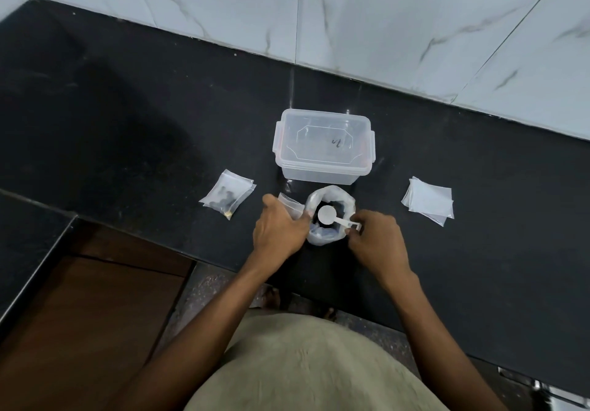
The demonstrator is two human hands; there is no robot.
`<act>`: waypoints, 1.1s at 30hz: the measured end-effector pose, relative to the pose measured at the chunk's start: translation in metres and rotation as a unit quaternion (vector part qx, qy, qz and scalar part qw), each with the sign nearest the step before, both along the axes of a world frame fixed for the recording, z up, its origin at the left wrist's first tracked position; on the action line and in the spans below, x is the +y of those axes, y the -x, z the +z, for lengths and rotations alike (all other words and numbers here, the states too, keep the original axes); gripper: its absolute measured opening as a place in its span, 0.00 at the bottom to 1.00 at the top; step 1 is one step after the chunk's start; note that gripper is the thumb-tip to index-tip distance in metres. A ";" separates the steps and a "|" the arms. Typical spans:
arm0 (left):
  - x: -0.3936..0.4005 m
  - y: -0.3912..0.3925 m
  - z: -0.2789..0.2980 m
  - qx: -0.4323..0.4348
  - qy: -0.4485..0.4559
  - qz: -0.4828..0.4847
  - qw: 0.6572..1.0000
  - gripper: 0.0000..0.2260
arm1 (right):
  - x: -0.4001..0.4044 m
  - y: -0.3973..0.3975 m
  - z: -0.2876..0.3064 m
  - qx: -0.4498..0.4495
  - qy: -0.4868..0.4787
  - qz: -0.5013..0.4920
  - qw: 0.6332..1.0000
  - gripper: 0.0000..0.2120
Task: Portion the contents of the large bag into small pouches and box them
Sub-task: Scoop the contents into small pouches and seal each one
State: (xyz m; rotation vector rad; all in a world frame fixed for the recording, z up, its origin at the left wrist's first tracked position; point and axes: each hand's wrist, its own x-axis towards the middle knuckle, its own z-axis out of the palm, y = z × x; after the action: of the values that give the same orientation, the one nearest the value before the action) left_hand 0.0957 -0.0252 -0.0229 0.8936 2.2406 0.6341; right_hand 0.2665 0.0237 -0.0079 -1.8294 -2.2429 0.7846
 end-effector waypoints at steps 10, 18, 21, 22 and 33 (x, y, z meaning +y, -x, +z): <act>0.012 -0.015 -0.013 -0.187 0.033 0.059 0.980 0.21 | 0.007 0.002 -0.011 0.024 -0.122 0.012 0.992 0.04; 0.018 -0.010 -0.020 -0.400 -0.057 0.160 0.901 0.17 | 0.007 0.003 -0.011 0.029 -0.062 0.018 0.997 0.11; 0.020 -0.009 -0.015 -0.444 -0.082 0.176 0.875 0.17 | 0.007 0.003 -0.009 0.049 -0.039 0.004 0.998 0.13; 0.019 -0.008 -0.013 -0.457 -0.088 0.181 0.867 0.16 | 0.005 0.004 -0.009 0.053 -0.037 0.002 0.998 0.12; 0.016 -0.015 -0.018 -0.284 0.013 0.112 0.952 0.23 | -0.001 0.012 -0.011 0.114 -0.029 -0.014 0.993 0.08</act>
State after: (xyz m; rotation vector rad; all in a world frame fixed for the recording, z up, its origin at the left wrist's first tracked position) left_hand 0.1105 -0.0088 -0.0408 0.3716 1.8248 0.8410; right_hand 0.2548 0.0226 -0.0194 -1.6499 -2.0719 0.8661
